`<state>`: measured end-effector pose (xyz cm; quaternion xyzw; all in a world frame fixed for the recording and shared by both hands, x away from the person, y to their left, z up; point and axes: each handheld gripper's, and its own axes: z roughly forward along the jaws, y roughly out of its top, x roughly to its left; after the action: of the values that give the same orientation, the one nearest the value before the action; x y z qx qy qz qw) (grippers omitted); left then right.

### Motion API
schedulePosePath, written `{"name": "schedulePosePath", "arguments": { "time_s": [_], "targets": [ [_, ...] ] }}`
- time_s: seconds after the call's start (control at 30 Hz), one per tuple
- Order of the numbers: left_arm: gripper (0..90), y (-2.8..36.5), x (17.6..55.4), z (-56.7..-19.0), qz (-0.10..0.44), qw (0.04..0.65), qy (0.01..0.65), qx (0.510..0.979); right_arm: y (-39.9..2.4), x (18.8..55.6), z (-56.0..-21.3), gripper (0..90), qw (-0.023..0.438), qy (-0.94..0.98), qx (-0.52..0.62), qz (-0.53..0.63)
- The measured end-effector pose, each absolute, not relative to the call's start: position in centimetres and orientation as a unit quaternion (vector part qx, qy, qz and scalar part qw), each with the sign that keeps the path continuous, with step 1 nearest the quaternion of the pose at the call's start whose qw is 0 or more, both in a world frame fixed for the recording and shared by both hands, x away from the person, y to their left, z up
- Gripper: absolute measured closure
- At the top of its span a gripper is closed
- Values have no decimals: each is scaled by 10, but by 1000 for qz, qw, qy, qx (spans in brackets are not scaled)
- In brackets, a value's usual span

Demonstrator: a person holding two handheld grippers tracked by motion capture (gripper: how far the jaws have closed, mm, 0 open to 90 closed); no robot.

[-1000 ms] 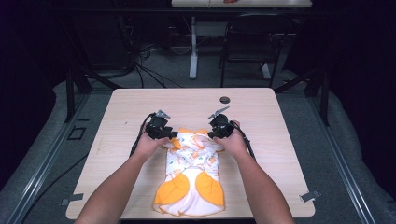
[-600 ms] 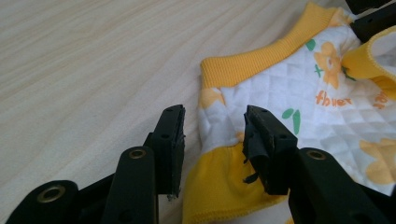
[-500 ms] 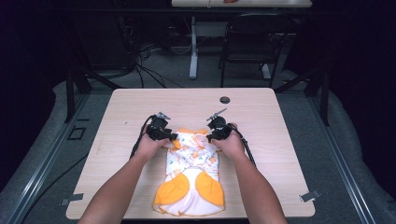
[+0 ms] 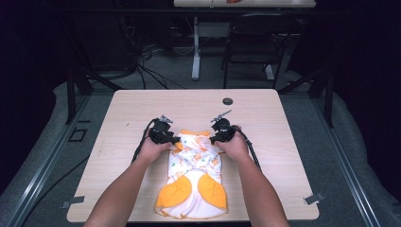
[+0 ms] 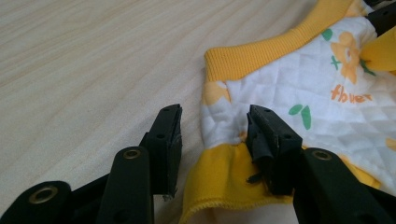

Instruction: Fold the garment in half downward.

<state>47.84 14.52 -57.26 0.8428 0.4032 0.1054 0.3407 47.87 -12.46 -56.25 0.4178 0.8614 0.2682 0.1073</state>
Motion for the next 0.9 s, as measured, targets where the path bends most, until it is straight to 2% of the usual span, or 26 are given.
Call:
{"name": "schedulePosePath", "arguments": {
  "time_s": [0.07,0.17,0.23,0.4,0.5,0.67,0.9],
  "targets": [
    [595,144,477,-572,104,339,404,844,-125,479,-563,627,104,862,416,271],
    [672,141,476,-571,103,333,398,849,-123,478,-562,706,99,866,409,271],
    [677,140,475,-571,103,331,397,850,-122,477,-562,754,97,867,408,269],
    [758,139,474,-570,98,328,399,850,-121,475,-562,828,90,863,412,278],
    [813,138,474,-569,92,326,404,850,-118,473,-562,876,102,871,399,270],
    [832,136,475,-567,88,320,407,851,-116,472,-561,884,104,873,396,264],
    [842,141,471,-558,82,339,405,845,-118,469,-552,887,101,876,384,272]
  ]
}}
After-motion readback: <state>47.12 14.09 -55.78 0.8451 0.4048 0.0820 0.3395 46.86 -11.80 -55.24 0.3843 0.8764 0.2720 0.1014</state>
